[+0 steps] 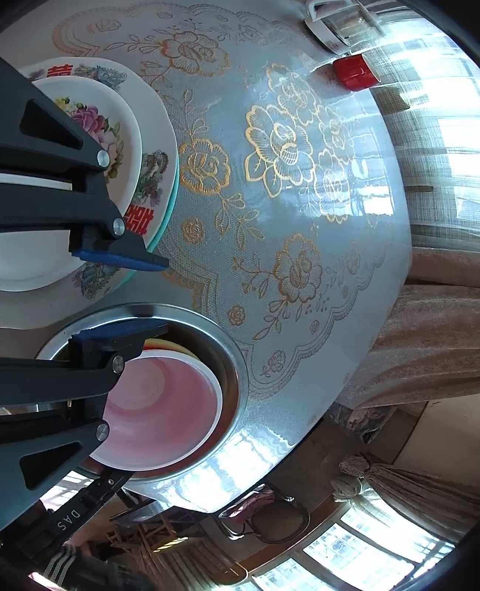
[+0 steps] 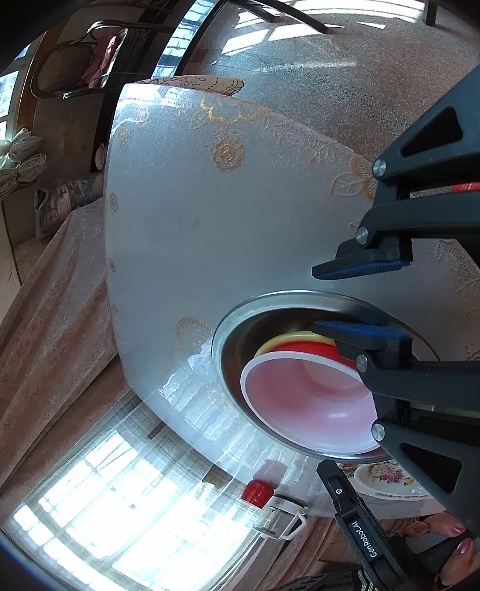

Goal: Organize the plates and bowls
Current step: 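Lift the nested steel bowl with both grippers toward the plate stack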

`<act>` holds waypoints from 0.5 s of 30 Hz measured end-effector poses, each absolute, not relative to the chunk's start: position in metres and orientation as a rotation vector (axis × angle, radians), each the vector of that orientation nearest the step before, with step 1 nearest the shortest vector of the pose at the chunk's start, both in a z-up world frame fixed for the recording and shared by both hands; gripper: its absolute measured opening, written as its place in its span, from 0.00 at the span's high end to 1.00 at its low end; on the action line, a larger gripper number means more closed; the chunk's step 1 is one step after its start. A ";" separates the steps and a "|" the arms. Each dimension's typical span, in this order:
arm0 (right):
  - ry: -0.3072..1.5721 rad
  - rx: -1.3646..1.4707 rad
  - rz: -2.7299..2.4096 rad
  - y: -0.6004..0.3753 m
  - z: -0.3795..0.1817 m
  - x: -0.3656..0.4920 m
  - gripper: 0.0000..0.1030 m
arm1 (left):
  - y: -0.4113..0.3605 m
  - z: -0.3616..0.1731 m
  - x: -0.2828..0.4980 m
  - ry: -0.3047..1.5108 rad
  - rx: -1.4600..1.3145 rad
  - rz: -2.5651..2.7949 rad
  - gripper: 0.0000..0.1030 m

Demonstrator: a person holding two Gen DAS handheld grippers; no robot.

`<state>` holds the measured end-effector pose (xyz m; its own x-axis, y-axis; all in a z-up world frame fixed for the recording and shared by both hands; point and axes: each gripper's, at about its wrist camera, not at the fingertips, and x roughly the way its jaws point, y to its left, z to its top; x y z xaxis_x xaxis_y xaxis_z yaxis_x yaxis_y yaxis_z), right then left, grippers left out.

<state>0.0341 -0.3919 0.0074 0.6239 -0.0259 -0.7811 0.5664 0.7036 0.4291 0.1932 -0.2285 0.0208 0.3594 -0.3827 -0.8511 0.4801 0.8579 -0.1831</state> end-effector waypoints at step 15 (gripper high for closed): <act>0.819 0.735 -0.411 -0.408 0.005 0.038 0.81 | -0.257 0.005 0.179 1.102 0.172 -0.604 0.86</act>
<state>0.0382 -0.4077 0.0049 0.6263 -0.0549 -0.7776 0.5905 0.6847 0.4272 0.1792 -0.2572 0.0052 0.3108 -0.3719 -0.8747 0.5371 0.8280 -0.1612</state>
